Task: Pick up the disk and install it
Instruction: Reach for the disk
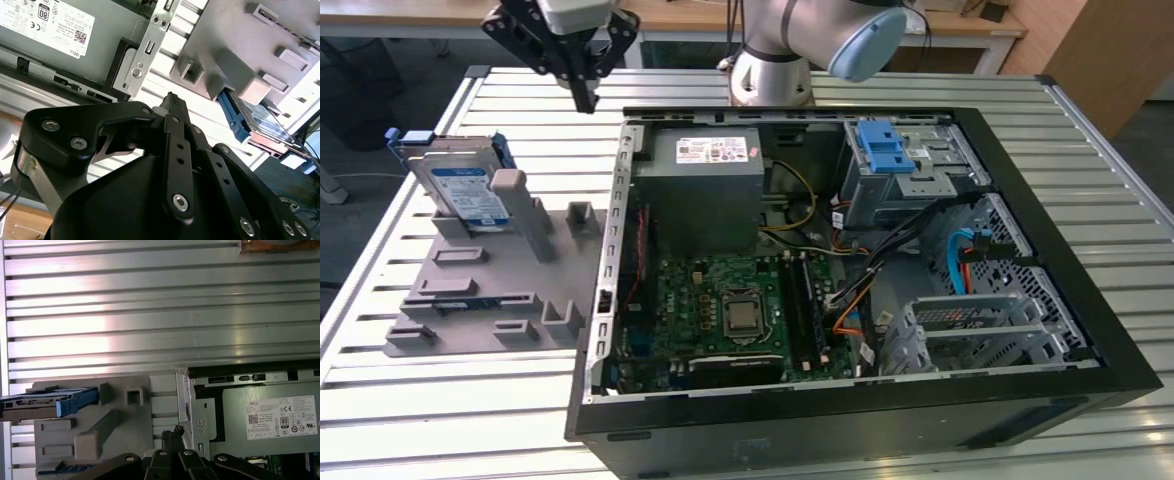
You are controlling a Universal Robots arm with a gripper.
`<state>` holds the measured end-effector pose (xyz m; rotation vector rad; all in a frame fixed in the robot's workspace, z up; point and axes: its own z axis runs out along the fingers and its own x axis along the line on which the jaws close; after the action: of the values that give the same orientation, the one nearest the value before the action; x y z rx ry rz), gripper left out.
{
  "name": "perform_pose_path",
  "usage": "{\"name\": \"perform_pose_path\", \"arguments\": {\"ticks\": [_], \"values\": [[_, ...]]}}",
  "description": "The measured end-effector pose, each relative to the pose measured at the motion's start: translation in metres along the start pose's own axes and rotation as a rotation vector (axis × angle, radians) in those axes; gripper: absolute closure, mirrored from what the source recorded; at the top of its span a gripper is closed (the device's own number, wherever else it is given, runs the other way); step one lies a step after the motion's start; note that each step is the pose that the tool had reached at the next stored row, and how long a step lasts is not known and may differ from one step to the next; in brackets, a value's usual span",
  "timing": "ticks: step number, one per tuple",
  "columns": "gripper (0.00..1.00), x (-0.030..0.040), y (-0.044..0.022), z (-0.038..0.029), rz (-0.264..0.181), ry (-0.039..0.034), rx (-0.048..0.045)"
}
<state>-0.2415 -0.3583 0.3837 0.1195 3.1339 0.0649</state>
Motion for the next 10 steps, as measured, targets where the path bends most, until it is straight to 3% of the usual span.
{"name": "perform_pose_path", "arguments": {"ticks": [10], "values": [[0.89,0.007,0.0027,0.0006,0.0,0.0,0.0]]}}
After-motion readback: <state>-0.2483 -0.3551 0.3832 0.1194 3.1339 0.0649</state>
